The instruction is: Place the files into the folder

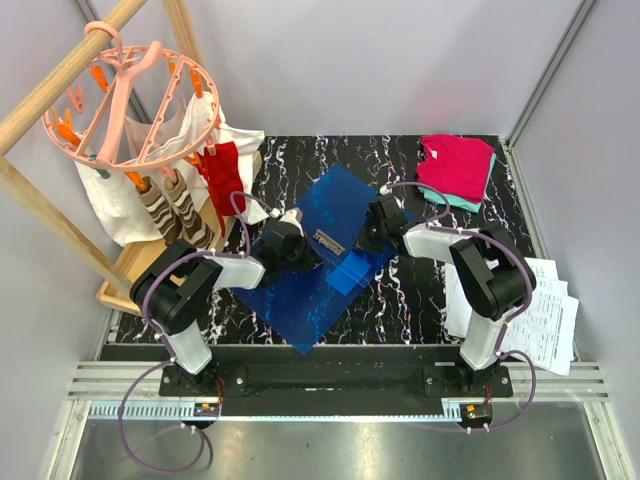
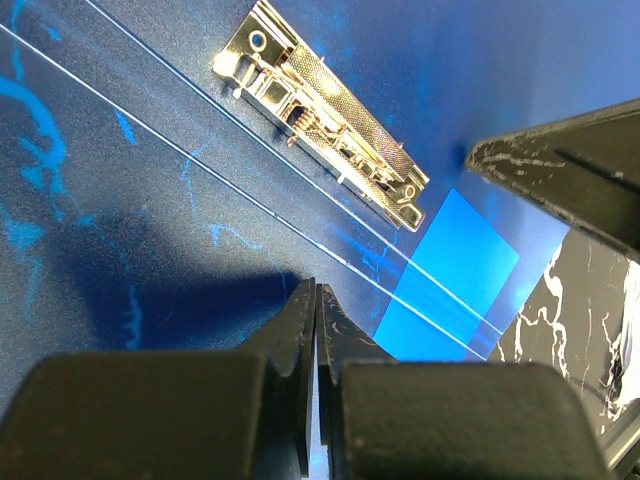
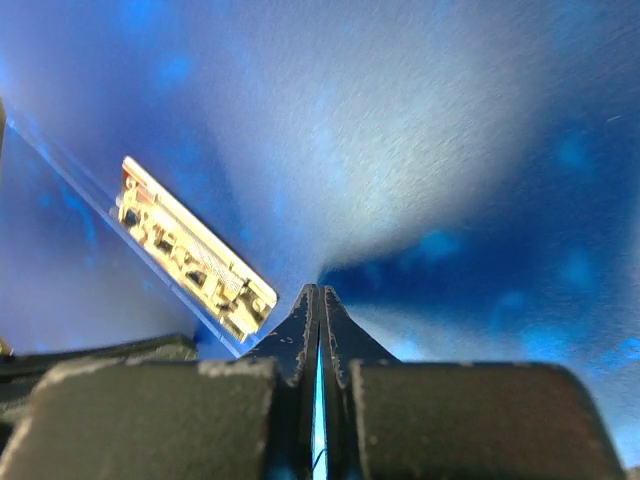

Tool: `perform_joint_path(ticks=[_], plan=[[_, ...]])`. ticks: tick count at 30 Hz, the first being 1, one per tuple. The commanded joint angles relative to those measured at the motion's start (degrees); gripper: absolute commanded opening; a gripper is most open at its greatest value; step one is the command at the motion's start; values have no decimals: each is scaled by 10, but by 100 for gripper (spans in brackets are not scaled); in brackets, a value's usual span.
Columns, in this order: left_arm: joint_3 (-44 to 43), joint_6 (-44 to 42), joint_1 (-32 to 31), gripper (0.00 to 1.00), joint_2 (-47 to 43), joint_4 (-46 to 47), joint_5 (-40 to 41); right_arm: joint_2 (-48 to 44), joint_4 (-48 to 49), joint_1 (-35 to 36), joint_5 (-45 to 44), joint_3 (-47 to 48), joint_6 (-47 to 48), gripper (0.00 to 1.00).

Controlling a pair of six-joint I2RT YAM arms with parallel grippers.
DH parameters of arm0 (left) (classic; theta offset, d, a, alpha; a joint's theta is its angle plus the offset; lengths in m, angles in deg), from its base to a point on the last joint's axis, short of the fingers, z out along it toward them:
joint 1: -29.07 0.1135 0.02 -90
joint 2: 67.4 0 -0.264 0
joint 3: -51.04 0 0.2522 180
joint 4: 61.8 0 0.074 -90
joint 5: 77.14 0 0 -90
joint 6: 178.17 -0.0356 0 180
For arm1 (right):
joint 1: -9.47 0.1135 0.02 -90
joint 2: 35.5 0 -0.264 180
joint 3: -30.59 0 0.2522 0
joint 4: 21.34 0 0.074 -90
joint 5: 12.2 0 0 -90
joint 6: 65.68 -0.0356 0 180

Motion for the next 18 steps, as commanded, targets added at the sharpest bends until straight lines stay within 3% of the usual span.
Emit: perform_joint_path(ticks=[1, 4, 6, 10, 13, 18], plan=[[33, -66, 3, 3, 19, -159, 21, -44, 29, -15, 78, -25, 16, 1], [30, -93, 1, 15, -24, -155, -7, -57, 67, -22, 151, -38, 20, 19], [20, -110, 1, 26, -59, -173, -14, -50, 68, -24, 181, -40, 20, 23], [-32, -120, 0, 37, -97, -209, -28, -28, 118, -27, 212, -68, -1, 37], [-53, -110, 0, 41, -111, -212, -45, -6, 188, -27, 248, -81, -26, 43], [-82, -92, 0, 41, -100, -209, -57, 31, 240, -27, 266, -71, -35, 40]])
